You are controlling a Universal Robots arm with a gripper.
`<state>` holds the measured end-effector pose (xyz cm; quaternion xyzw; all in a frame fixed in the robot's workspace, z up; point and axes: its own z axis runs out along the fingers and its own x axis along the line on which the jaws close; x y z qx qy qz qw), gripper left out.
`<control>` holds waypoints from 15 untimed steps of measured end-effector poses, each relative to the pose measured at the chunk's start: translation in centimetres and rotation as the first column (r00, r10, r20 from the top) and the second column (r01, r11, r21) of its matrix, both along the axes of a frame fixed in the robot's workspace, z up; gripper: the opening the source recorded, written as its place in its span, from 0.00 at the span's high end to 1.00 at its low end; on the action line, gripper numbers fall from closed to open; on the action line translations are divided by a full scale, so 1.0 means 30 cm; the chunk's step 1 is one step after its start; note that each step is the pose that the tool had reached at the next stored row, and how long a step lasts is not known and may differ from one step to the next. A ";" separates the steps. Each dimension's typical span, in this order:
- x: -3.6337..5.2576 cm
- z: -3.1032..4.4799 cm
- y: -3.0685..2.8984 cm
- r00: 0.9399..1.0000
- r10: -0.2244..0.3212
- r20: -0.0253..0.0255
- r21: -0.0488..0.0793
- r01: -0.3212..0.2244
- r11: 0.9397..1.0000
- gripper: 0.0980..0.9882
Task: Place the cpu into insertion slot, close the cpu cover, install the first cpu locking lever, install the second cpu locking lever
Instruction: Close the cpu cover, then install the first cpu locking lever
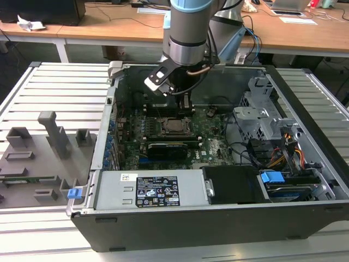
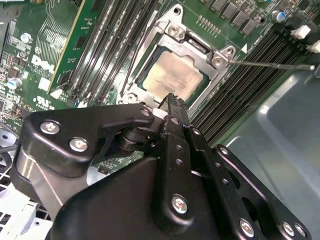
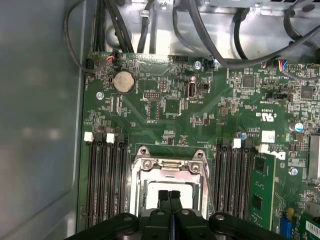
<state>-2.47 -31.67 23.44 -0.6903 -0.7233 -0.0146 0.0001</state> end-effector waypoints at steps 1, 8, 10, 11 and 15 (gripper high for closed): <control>-0.004 0.000 0.000 1.000 0.000 0.000 0.000 0.000 1.000 0.99; -0.038 0.000 0.000 1.000 0.000 0.000 0.000 0.000 1.000 0.99; -0.043 0.002 0.000 1.000 0.000 0.000 0.000 0.000 1.000 0.99; -0.043 0.009 0.000 1.000 0.000 0.000 -0.001 0.000 1.000 0.99; -0.043 0.038 0.000 1.000 0.000 0.000 -0.003 0.000 1.000 0.99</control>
